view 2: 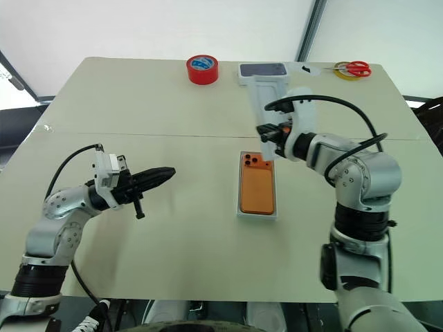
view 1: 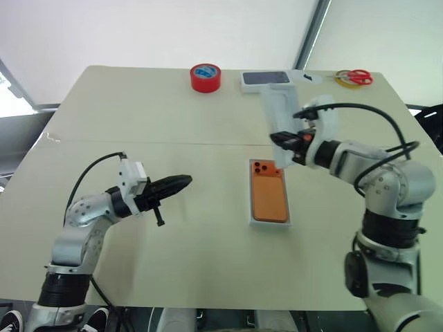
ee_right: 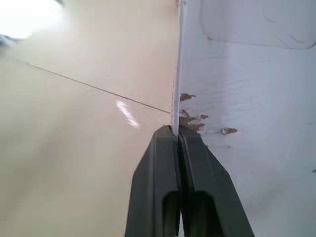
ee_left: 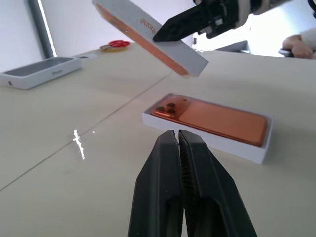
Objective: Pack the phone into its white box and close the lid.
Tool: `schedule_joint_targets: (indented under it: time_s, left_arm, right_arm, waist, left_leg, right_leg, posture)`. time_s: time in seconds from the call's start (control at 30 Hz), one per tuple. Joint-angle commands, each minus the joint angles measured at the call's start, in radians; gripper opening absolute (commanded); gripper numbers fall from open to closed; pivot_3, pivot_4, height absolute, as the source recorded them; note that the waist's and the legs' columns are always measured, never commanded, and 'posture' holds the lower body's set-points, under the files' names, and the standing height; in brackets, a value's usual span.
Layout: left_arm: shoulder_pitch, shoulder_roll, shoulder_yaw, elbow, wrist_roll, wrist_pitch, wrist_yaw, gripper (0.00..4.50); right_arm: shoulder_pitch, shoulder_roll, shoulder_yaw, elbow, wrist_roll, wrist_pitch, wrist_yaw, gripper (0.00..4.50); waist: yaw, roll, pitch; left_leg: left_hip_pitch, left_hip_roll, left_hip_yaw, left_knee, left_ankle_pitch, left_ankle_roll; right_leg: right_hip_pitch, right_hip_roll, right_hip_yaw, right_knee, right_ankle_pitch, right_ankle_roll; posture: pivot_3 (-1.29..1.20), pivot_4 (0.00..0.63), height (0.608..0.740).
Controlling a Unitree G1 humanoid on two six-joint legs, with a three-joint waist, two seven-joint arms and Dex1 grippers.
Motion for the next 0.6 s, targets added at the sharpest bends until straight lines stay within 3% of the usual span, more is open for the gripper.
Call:
schedule_joint_targets:
  time_s: [0.03,0.13,0.23,0.3,0.37,0.43,0.6]
  left_arm:
    - [-0.017,-0.032,-0.009,-0.021,0.009,0.008,0.062,0.02]
    - [-0.02,-0.078,-0.036,-0.047,0.019,0.034,0.126,0.02]
    - [-0.02,-0.088,-0.056,-0.055,0.034,0.037,0.139,0.02]
    - [-0.023,-0.091,-0.06,-0.065,0.017,0.052,0.144,0.02]
    - [-0.024,-0.093,-0.061,-0.072,0.009,0.059,0.148,0.02]
    - [-0.021,-0.092,-0.06,-0.079,0.002,0.064,0.144,0.02]
    - [-0.008,-0.086,-0.055,-0.103,-0.022,0.093,0.145,0.02]
  right_arm:
    - [-0.043,0.129,-0.153,-0.053,0.144,0.112,-0.052,0.0]
    - [-0.053,0.316,-0.337,-0.051,0.36,0.275,-0.125,0.0]
    - [0.037,0.344,-0.316,-0.047,0.599,0.285,-0.262,0.0]
    - [0.122,0.305,-0.246,-0.043,0.775,0.285,-0.343,0.0]
    - [0.223,0.195,-0.098,-0.005,1.079,0.17,-0.488,0.0]
    - [0.294,0.084,0.041,-0.008,1.276,0.038,-0.595,0.0]
    - [0.329,-0.04,0.218,-0.019,1.363,-0.127,-0.606,0.0]
  waist:
    - [0.0,0.0,0.0]
    - [-0.001,0.0,0.0]
    - [-0.001,0.0,0.0]
    - [0.0,0.0,0.0]
    - [-0.001,0.0,0.0]
    - [-0.007,0.0,0.0]
    - [-0.01,0.0,0.0]
  left_leg:
    - [0.0,0.0,0.0,0.0,0.0,0.0]
    - [0.0,0.0,0.0,0.0,0.0,0.0]
    - [0.0,0.0,0.0,0.0,0.0,0.0]
    - [0.0,-0.001,0.0,0.0,0.0,0.0]
    - [0.0,-0.002,0.0,0.0,0.0,0.0]
    - [0.0,-0.002,0.0,0.0,0.0,0.001]
    - [0.0,0.001,0.001,0.0,-0.003,0.006]
  right_leg:
    - [0.0,0.0,0.0,0.0,0.0,0.0]
    - [0.0,0.0,0.0,0.004,0.0,0.0]
    - [-0.001,0.0,0.0,0.006,0.0,0.0]
    - [-0.001,0.0,0.0,0.006,0.0,0.0]
    - [-0.001,-0.001,0.0,0.006,0.0,0.0]
    - [-0.001,-0.002,0.001,0.005,0.0,0.0]
    - [-0.002,0.001,0.001,0.003,0.0,0.0]
  posture:
    - [0.0,0.15,0.73]
    - [0.0,0.15,0.73]
    - [0.0,0.15,0.73]
    - [0.0,0.15,0.73]
    - [0.0,0.15,0.73]
    - [0.0,0.15,0.73]
    - [0.0,0.15,0.73]
